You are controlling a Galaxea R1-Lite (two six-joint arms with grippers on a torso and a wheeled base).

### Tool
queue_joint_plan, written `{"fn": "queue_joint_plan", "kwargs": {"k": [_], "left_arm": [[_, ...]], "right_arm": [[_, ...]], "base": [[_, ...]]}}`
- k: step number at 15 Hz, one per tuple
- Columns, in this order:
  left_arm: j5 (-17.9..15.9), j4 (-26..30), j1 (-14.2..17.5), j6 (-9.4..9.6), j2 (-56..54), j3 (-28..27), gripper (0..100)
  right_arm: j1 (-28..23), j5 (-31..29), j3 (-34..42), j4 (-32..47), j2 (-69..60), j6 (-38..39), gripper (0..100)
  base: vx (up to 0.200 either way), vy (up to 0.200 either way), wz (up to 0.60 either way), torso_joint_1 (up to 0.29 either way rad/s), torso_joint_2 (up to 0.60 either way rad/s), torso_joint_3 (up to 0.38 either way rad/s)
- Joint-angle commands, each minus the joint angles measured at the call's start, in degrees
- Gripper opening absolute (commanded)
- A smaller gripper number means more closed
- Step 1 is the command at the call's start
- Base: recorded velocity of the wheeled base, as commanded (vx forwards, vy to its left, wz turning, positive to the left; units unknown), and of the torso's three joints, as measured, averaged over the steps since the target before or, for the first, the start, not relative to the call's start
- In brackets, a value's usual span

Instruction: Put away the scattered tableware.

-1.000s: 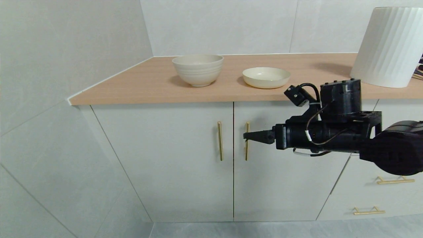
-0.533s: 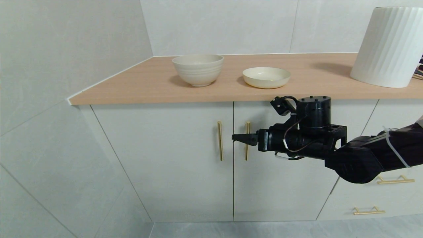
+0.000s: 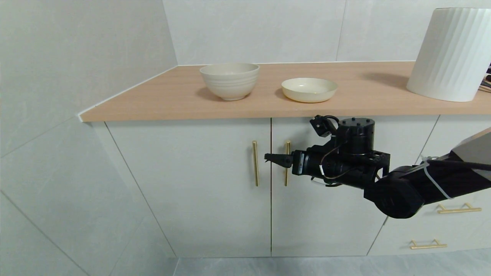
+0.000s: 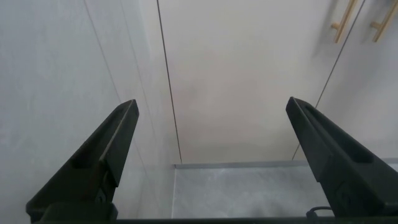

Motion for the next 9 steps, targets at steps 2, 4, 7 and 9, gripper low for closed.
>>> {"fn": "queue_joint_plan", "kwargs": {"k": [2,4,7,9], "left_arm": [[0.0,0.0,0.0,-0.01,0.0,0.0,100],[0.0,0.0,0.0,-0.01,0.0,0.0,100],[0.0,0.0,0.0,-0.01,0.0,0.0,100],[0.0,0.0,0.0,-0.01,0.0,0.0,100]], "right_arm": [[1.2,0.1,0.2,-2.7,0.1,2.8,100],[1.1,0.1,0.5,-2.9,0.1,3.0,100],[1.2,1.0,1.8,-3.0,-0.1,3.0,100],[1.2,2.2,2.6,-3.1,-0.5,3.0,100]], "base": [[0.0,0.0,0.0,0.0,0.0,0.0],[0.0,0.0,0.0,0.0,0.0,0.0],[0.0,0.0,0.0,0.0,0.0,0.0],[0.0,0.0,0.0,0.0,0.0,0.0]]}}
